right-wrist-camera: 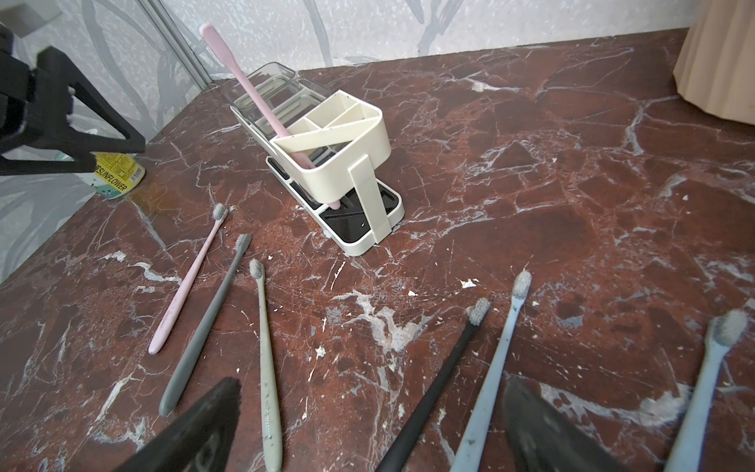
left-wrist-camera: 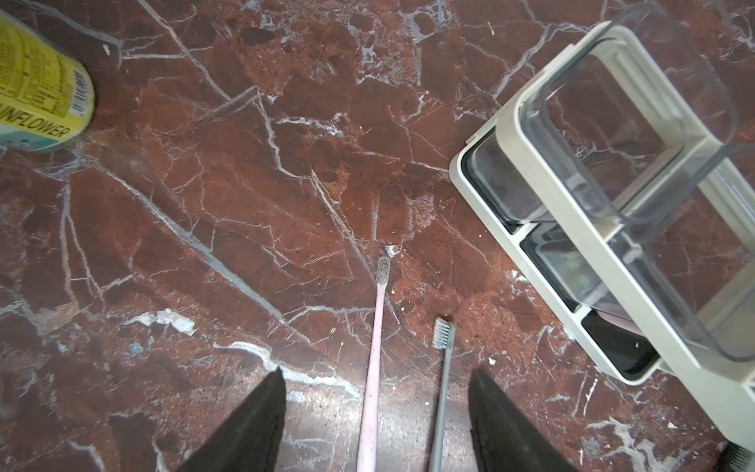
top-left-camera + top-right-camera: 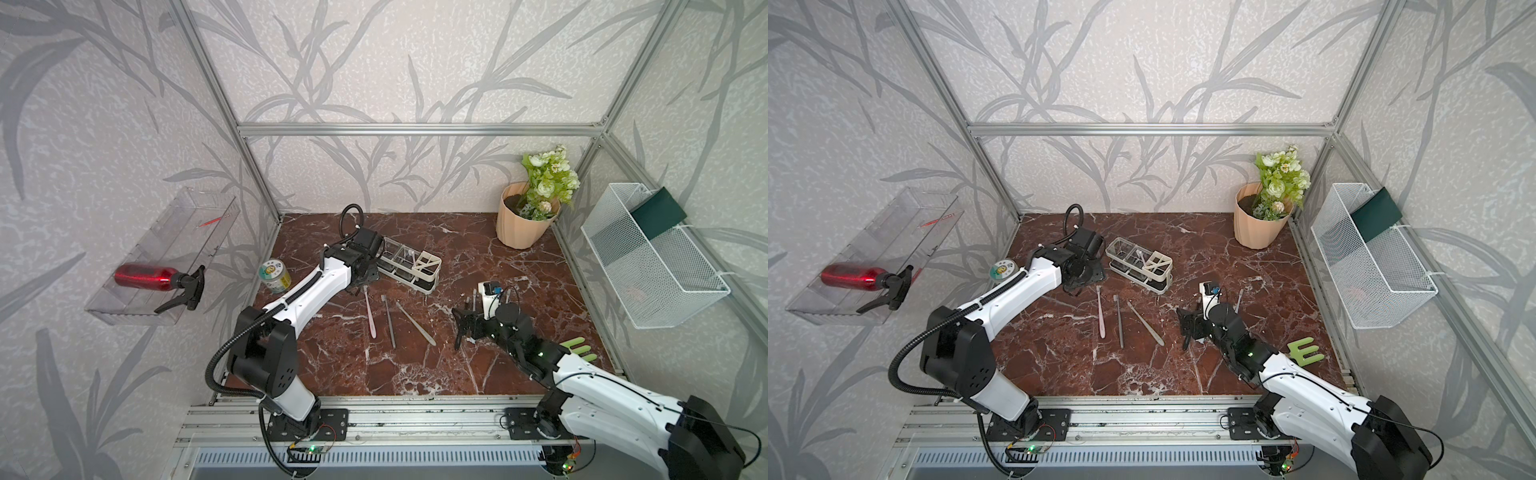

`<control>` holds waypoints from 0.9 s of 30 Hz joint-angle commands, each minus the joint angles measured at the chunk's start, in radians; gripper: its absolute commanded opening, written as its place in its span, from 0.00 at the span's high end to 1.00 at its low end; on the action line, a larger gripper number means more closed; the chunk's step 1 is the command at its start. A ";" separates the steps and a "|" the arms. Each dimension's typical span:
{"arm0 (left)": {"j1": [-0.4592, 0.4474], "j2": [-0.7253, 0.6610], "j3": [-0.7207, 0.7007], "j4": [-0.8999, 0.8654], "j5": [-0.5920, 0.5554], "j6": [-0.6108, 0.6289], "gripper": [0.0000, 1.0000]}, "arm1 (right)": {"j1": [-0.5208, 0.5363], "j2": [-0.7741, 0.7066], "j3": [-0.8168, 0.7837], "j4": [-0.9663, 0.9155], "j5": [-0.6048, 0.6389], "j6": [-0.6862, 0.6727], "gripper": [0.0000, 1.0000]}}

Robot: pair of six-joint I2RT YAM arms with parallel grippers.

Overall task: Place the toothbrush into the toothbrush holder
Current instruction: Pick up the toothbrush from the center of the board.

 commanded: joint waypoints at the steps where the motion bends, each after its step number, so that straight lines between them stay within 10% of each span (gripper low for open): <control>1: 0.016 0.015 -0.023 0.094 0.035 -0.041 0.34 | -0.002 0.006 0.029 0.024 -0.007 -0.001 0.01; 27: 0.069 0.307 0.053 0.126 0.077 -0.017 0.62 | -0.002 0.025 0.036 0.035 -0.027 -0.006 0.01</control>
